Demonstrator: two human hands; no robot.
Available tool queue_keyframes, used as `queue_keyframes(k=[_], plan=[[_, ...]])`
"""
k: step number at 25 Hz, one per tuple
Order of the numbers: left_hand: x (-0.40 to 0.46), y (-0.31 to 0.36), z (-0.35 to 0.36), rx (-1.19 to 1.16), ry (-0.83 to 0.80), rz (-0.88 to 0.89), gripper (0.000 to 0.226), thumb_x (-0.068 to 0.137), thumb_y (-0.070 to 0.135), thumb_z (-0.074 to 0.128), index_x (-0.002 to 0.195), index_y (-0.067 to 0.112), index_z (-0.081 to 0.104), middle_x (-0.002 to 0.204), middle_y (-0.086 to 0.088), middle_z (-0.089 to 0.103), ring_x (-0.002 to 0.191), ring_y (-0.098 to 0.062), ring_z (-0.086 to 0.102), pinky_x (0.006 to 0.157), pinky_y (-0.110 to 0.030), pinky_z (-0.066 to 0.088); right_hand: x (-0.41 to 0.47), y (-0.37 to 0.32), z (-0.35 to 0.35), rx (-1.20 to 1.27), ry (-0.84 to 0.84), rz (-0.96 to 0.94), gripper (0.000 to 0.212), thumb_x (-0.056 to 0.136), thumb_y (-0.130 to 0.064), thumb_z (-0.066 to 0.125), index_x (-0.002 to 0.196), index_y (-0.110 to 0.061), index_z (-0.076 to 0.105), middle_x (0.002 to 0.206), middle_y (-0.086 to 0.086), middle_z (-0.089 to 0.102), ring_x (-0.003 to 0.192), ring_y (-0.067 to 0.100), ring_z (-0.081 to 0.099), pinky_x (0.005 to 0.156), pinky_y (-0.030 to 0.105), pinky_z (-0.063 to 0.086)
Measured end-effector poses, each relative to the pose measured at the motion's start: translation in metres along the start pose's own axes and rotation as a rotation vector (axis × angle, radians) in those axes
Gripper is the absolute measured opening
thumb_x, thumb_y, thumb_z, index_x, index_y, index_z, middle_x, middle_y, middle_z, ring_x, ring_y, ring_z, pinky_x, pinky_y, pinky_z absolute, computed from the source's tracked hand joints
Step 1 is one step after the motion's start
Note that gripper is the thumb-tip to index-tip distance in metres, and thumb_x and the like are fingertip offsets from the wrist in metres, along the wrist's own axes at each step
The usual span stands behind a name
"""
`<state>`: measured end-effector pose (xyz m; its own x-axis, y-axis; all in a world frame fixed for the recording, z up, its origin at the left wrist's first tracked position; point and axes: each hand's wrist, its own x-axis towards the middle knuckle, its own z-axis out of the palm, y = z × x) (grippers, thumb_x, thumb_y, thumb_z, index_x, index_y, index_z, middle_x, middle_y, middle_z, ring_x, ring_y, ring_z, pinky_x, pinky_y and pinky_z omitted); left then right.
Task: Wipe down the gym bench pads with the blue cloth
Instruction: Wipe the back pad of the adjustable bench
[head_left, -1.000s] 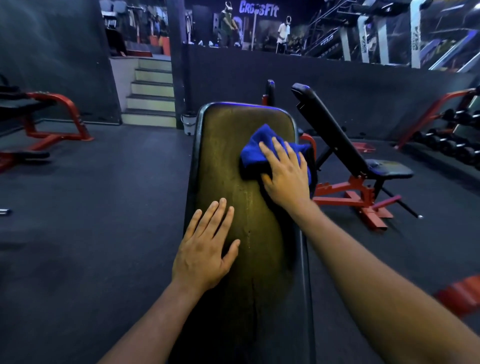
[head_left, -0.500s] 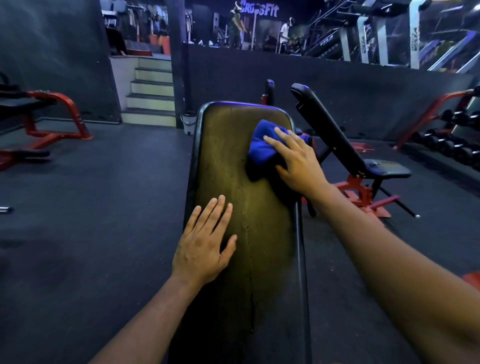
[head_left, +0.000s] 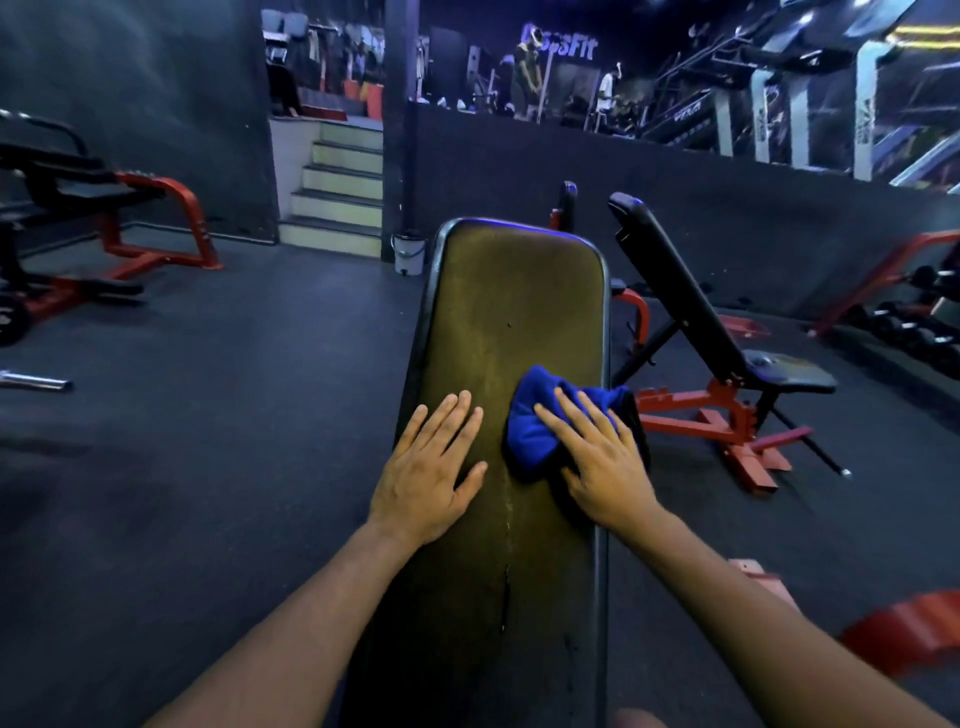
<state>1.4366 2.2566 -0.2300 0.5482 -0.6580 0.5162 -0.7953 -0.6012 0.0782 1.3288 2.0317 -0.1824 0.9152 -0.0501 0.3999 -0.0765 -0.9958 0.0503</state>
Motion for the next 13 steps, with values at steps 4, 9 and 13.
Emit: queue_keyframes(k=[4,9,13], plan=[[-0.046,-0.007,0.007,0.073,-0.037,0.042,0.068,0.105,0.063,0.022,0.162,0.025,0.016,0.171,0.0,0.006,0.158,-0.016,0.0,0.127,-0.047,0.01,0.038,0.011,-0.065,0.079,-0.094,0.044,0.072,0.076,-0.013,0.058,0.142,-0.04,0.048,0.149,-0.01,0.048,0.132,0.023,0.05,0.102,0.041,0.047],[-0.058,-0.007,0.011,0.068,-0.008,0.033,0.07,0.105,0.062,0.024,0.163,0.024,0.017,0.172,0.0,0.006,0.158,-0.017,0.0,0.124,-0.046,0.006,0.137,0.005,-0.122,0.041,0.099,0.038,0.077,0.079,-0.01,0.059,0.148,-0.038,0.038,0.141,0.005,0.056,0.117,0.037,0.059,0.089,0.044,0.049],[-0.059,-0.01,0.012,0.014,0.008,0.039,0.067,0.105,0.057,0.03,0.163,0.025,0.018,0.172,0.002,0.006,0.158,-0.016,0.004,0.124,-0.045,0.01,0.209,-0.009,-0.113,-0.075,0.129,-0.107,0.08,0.082,-0.024,0.059,0.154,-0.032,0.026,0.14,0.008,0.056,0.119,0.038,0.057,0.089,0.046,0.047]])
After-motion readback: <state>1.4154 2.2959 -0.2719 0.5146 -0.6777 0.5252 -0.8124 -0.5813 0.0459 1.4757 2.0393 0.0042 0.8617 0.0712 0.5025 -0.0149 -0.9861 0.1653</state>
